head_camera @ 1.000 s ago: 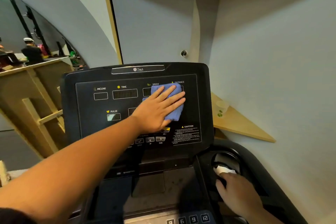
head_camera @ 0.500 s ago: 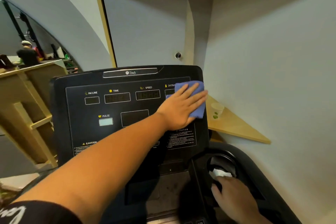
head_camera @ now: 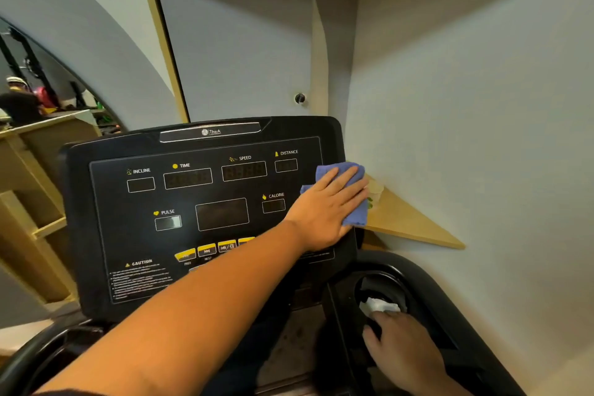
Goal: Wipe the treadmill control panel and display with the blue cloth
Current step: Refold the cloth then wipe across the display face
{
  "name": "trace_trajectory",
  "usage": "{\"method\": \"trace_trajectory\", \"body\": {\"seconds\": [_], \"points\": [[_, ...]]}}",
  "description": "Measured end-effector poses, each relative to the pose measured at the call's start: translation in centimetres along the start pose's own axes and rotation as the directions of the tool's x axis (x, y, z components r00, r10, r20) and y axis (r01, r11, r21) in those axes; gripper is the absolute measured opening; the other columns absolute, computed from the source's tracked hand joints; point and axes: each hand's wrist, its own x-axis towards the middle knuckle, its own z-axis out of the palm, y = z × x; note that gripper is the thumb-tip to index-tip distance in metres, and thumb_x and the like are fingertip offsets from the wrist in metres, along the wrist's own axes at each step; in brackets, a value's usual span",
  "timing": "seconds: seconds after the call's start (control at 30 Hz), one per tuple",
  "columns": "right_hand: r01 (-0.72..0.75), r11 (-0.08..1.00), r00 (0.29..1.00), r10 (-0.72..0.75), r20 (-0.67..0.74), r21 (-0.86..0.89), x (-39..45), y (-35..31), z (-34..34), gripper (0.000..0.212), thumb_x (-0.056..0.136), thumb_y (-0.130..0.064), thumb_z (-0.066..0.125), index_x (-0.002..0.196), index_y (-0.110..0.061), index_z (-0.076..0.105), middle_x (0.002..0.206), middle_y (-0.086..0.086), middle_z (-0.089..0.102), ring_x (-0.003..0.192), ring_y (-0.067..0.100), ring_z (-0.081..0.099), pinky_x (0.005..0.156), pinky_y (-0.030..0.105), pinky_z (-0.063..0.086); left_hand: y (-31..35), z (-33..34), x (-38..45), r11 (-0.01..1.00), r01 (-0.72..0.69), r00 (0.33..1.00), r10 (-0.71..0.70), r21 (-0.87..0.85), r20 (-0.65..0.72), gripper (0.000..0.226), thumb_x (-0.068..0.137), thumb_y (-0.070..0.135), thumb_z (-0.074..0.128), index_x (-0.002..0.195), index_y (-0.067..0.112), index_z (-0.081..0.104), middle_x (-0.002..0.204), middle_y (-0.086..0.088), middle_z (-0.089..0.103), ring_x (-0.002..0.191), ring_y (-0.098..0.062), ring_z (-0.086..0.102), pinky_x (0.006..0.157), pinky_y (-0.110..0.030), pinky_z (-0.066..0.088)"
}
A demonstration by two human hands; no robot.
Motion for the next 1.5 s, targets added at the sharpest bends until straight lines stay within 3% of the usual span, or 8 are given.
{"method": "trace_trajectory", "body": {"seconds": [0.17,0.47,0.63,0.77,0.93,1.17,1.4,1.5], "points": [[0.005,0.999,1.0,-0.004,0.019,-0.048,0.0,-0.4,-0.5,0.044,0.094,-0.054,0.037,0.121,-0.033,0.064,0.084,-0.012,0.053,0.077,0.007,0.052,0.064,0.018,0.033,-1.0,-0.1,-2.7,0.953,0.296,0.948,-0.302,-0.063,-0.105,0.071,0.103,0.05,0.031,0.164,0.017,0.015,0.171,-0.005,0.006,0.158,-0.029,-0.003,0.128,-0.05,0.003],[0.003,0.999,1.0,-0.002,0.016,-0.052,0.0,-0.7,-0.6,0.044,0.094,-0.053,0.038,0.12,-0.032,0.066,0.092,-0.009,0.067,0.083,0.008,0.061,0.063,0.017,0.035,-2.9,-0.4,-7.8,0.514,0.825,0.494,-0.858,-0.234,-0.141,0.075,0.099,0.046,0.027,0.164,0.012,0.012,0.172,-0.012,0.005,0.157,-0.037,-0.002,0.127,-0.056,0.002],[0.005,0.999,1.0,-0.004,0.021,-0.037,-0.2,-0.5,-0.6,0.045,0.095,-0.051,0.038,0.129,-0.033,0.062,0.102,-0.009,0.07,0.092,0.008,0.064,0.067,0.018,0.038,1.4,1.0,-6.0,0.868,0.484,0.866,-0.494,-0.114,-0.08,0.077,0.102,0.054,0.037,0.164,0.017,0.012,0.172,-0.007,0.002,0.158,-0.034,-0.007,0.127,-0.055,-0.001],[-0.023,0.999,0.996,0.025,0.086,-0.023,0.2,-1.0,-0.8,0.042,0.096,-0.05,0.04,0.131,-0.038,0.06,0.1,-0.01,0.064,0.092,0.005,0.063,0.067,0.016,0.038,-1.0,1.3,-9.4,0.911,0.406,0.907,-0.412,-0.075,-0.091,0.072,0.102,0.05,0.04,0.164,0.019,0.017,0.171,-0.003,0.006,0.159,-0.029,0.0,0.128,-0.049,0.004],[-0.08,0.993,0.989,0.089,0.114,-0.082,0.4,-1.3,-0.9,0.039,0.094,-0.053,0.041,0.123,-0.041,0.063,0.116,-0.012,0.067,0.101,0.005,0.063,0.081,0.019,0.048,-5.7,1.3,-17.9,0.741,0.667,0.731,-0.67,-0.072,-0.13,0.072,0.1,0.045,0.038,0.163,0.016,0.018,0.172,-0.006,0.008,0.158,-0.032,-0.001,0.127,-0.053,0.006],[-0.076,0.994,0.992,0.084,0.095,-0.081,0.1,-1.4,-0.9,0.032,0.096,-0.048,0.043,0.117,-0.038,0.066,0.107,-0.013,0.068,0.092,0.001,0.062,0.075,0.015,0.045,-5.6,0.0,-16.7,0.178,0.938,0.167,-0.984,-0.296,-0.061,0.075,0.097,0.042,0.034,0.163,0.011,0.015,0.172,-0.01,0.006,0.156,-0.043,0.001,0.121,-0.07,0.004],[-0.081,0.992,0.991,0.09,0.095,-0.092,0.0,-1.5,-0.9,0.034,0.097,-0.048,0.044,0.123,-0.04,0.065,0.113,-0.013,0.068,0.087,0.004,0.059,0.071,0.018,0.04,-0.1,1.4,-12.1,0.828,0.547,0.828,-0.557,-0.123,-0.069,0.078,0.098,0.05,0.046,0.163,0.017,0.019,0.172,-0.006,0.007,0.157,-0.039,-0.002,0.124,-0.062,0.007],[-0.103,0.986,0.987,0.118,0.108,-0.134,0.1,-1.7,-0.9,0.036,0.097,-0.049,0.043,0.127,-0.044,0.062,0.122,-0.012,0.065,0.099,0.004,0.063,0.072,0.018,0.041,-2.9,1.5,-15.7,0.935,0.353,0.935,-0.354,-0.041,-0.03,0.072,0.102,0.052,0.038,0.164,0.02,0.018,0.172,-0.003,0.009,0.158,-0.032,-0.001,0.127,-0.054,0.002]]}}
